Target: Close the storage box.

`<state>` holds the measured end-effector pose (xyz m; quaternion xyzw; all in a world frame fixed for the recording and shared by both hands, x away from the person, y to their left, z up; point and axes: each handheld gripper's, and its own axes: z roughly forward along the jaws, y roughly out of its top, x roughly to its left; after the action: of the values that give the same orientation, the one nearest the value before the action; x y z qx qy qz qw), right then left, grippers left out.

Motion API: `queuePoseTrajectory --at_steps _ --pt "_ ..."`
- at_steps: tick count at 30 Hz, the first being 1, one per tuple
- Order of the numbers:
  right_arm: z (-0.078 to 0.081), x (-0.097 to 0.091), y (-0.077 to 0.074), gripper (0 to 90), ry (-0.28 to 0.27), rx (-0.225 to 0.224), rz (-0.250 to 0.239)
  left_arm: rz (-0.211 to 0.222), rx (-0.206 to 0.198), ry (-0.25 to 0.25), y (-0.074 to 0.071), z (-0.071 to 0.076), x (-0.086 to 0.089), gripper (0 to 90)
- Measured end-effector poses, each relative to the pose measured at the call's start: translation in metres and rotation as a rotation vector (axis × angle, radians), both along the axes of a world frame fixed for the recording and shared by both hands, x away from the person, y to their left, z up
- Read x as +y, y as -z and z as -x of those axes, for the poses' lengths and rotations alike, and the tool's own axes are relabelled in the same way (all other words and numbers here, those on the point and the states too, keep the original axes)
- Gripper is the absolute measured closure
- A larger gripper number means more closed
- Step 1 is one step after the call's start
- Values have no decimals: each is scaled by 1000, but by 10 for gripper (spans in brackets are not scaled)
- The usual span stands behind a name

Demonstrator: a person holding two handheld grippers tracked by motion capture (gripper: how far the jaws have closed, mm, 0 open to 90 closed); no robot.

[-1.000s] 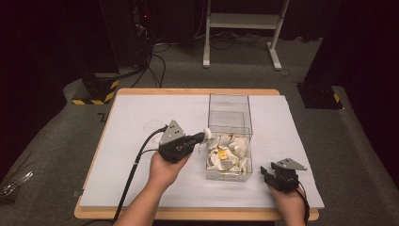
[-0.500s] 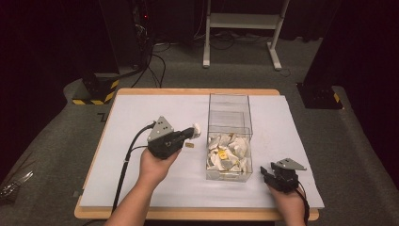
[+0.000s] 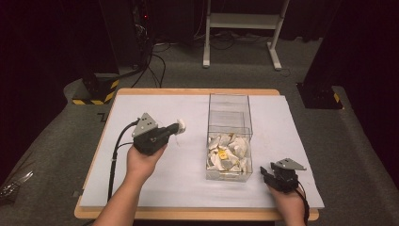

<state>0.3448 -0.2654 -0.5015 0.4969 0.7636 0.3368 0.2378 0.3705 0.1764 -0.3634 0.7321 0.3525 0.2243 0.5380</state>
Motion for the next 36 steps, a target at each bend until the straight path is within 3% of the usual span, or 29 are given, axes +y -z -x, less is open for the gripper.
queuePoseTrajectory --at_steps 18,36 --pt "0 0 0 517 4 1 2 -5 1 -100 2 4 53 900" --pt "0 1 0 517 5 2 3 6 11 -170 9 6 85 900"
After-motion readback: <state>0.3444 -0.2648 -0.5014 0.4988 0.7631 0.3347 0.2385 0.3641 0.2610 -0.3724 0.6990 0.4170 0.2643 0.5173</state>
